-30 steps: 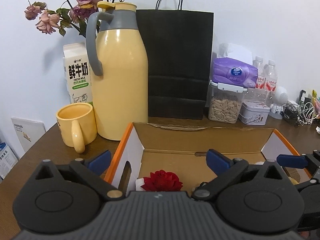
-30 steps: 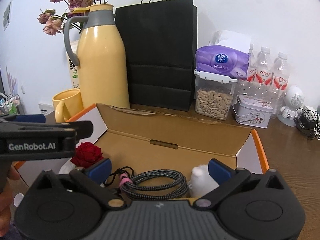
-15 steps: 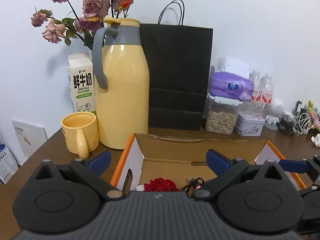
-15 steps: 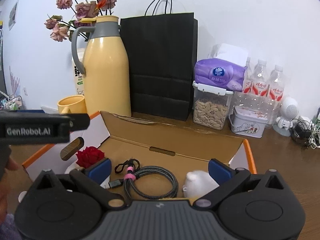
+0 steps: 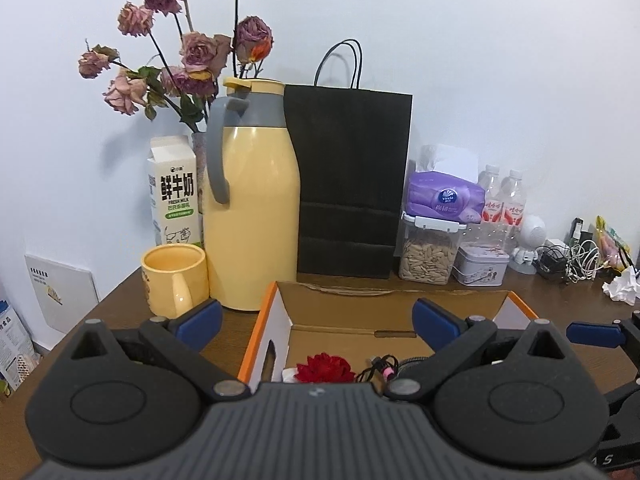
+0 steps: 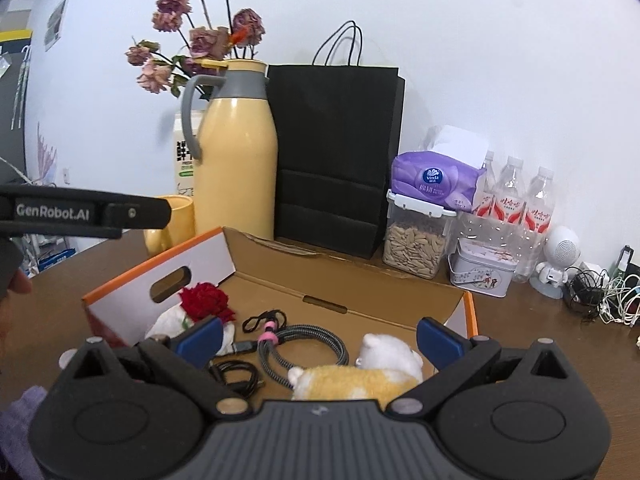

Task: Organize objects
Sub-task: 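Carry rose and cable into the box and open both tools, then move the left tool to a white cap while the right tool reaches the plastic box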

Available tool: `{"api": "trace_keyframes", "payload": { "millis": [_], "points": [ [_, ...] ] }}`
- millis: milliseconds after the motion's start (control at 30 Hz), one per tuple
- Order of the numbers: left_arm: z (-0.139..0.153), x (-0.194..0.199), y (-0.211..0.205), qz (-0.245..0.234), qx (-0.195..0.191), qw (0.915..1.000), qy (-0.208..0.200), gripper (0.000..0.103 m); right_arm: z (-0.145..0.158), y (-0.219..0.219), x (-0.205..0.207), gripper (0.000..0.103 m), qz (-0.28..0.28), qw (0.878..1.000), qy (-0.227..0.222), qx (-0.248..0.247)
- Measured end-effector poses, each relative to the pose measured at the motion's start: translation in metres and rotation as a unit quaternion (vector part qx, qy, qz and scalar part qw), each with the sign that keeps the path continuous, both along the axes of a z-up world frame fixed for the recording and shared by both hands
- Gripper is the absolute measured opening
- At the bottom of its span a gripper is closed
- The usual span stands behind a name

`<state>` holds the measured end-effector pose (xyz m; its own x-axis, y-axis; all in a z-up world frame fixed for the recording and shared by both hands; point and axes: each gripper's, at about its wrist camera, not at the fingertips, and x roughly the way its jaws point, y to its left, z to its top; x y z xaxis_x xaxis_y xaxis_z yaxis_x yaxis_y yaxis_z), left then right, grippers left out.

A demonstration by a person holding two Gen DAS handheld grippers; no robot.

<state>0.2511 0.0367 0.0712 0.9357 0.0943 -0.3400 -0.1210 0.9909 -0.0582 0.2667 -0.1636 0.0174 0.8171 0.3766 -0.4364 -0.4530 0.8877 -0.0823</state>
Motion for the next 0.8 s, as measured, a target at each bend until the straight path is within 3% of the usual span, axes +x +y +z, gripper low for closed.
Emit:
{"api": "trace_keyframes", "payload": {
  "millis": [267, 800],
  "points": [
    [-0.006, -0.035, 0.007, -0.004, 0.006, 0.9999, 0.007, 0.103, -0.006, -0.009, -0.034, 0.103, 0.005, 1.000, -0.006, 0.001],
    [-0.031, -0.102, 0.028, 0.024, 0.000, 0.9983, 0.053, 0.103, -0.030, -0.034, -0.100, 0.103, -0.007, 0.999, 0.034, 0.017]
  ]
}}
